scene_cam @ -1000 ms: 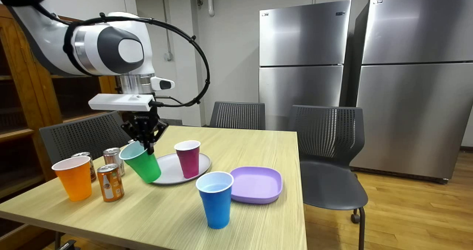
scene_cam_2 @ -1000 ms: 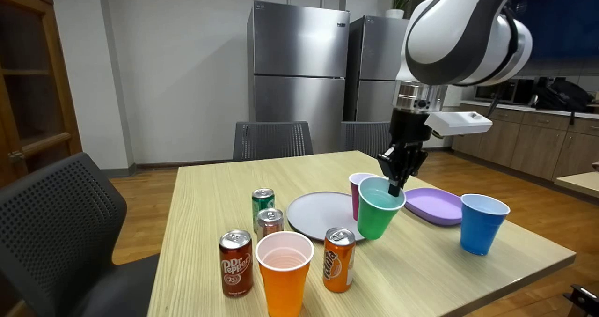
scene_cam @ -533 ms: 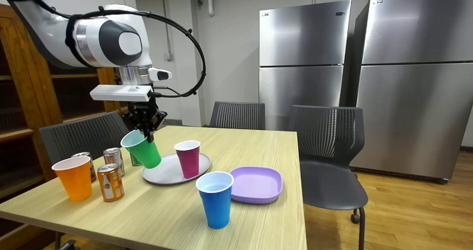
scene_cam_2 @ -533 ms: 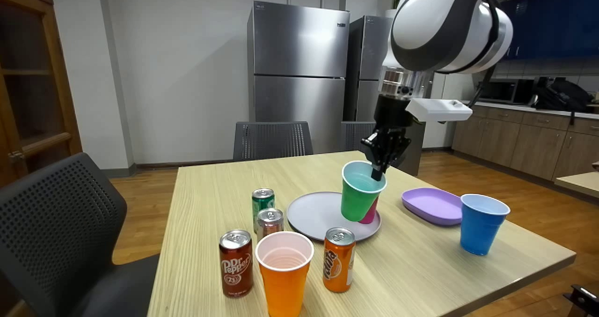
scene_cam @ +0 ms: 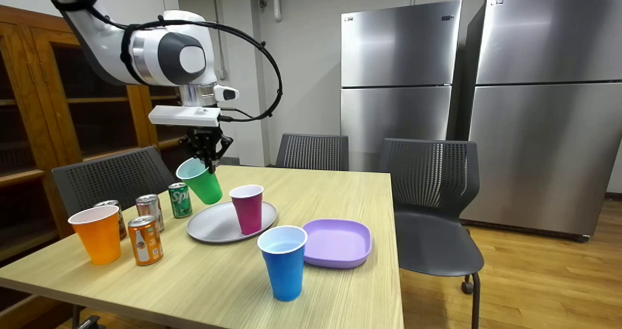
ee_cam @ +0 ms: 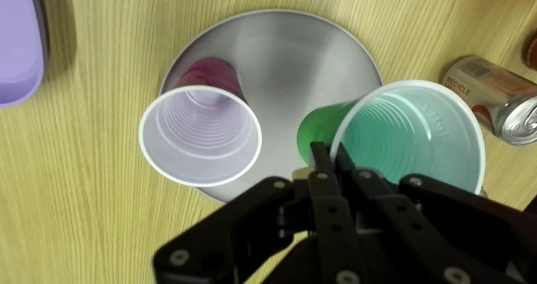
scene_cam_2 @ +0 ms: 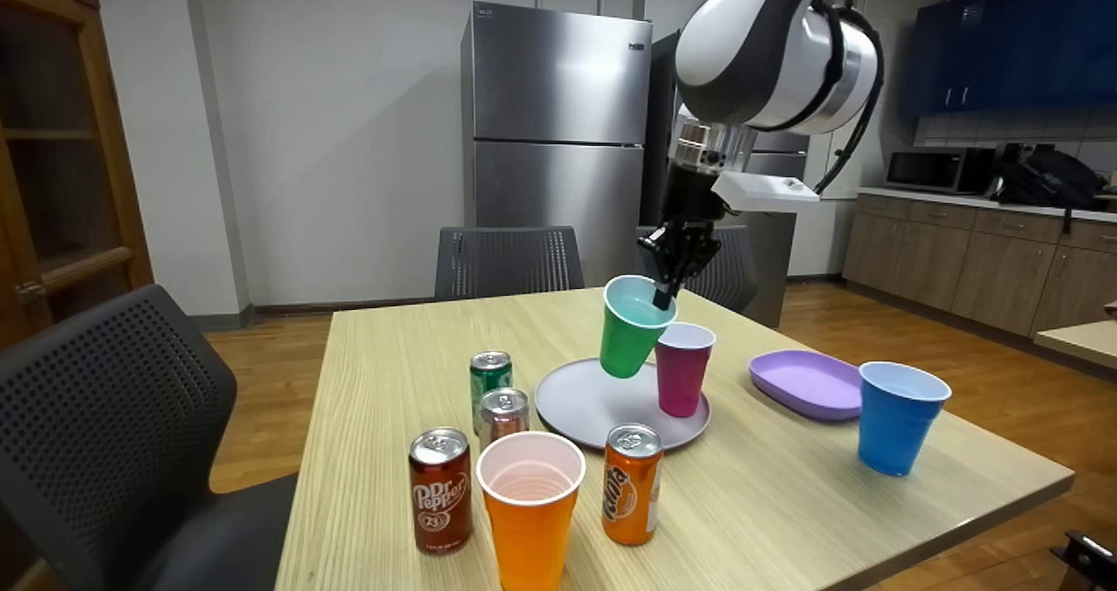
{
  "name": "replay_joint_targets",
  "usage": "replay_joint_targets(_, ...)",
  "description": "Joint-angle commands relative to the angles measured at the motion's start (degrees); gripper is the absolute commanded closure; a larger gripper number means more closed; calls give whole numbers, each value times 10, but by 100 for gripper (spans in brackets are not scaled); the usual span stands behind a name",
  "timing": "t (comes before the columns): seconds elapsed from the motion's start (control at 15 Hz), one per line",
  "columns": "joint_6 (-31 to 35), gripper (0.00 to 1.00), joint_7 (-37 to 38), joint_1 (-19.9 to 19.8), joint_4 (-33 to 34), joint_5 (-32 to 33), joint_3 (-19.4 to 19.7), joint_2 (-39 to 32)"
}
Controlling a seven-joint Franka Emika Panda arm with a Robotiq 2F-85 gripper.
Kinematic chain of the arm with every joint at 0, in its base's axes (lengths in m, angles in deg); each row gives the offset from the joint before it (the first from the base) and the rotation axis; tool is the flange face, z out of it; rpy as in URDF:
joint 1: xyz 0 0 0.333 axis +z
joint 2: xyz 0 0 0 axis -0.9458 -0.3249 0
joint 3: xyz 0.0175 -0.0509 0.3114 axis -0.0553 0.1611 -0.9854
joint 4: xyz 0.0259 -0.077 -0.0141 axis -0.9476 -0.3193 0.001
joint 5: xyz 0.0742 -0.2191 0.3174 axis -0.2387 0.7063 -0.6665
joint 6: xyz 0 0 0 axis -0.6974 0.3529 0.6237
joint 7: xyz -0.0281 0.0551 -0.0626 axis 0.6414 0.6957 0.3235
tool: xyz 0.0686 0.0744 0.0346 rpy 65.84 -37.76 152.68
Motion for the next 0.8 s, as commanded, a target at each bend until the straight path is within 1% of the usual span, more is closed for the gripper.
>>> replay_joint_targets(0.0, -41, 99, -46, -22, 90, -23, -13, -65)
replay_joint_targets(0.47, -108, 99, -52, -42, 226, -24, -26, -160)
replay_joint_targets(0.73, -156, 99, -42, -46, 300, -22, -29, -209)
